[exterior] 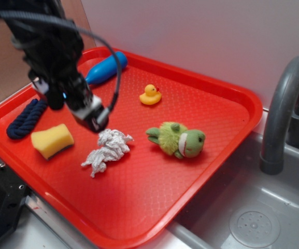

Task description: Grab the white paper.

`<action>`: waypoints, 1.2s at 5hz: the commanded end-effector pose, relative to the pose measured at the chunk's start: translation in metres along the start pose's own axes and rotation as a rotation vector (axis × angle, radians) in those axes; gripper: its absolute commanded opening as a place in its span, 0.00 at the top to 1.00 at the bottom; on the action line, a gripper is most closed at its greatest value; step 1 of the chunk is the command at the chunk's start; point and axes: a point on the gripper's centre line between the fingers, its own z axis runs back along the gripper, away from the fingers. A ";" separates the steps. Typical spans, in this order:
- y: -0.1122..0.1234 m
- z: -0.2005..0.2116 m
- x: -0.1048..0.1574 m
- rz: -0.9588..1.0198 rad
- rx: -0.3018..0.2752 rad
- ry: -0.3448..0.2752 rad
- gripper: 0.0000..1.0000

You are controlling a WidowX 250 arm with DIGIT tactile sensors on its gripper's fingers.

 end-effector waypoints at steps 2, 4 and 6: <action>-0.026 -0.043 0.001 -0.017 -0.024 -0.088 0.00; -0.030 -0.061 0.017 0.045 -0.023 -0.112 0.00; -0.017 -0.075 0.014 0.054 0.000 -0.096 1.00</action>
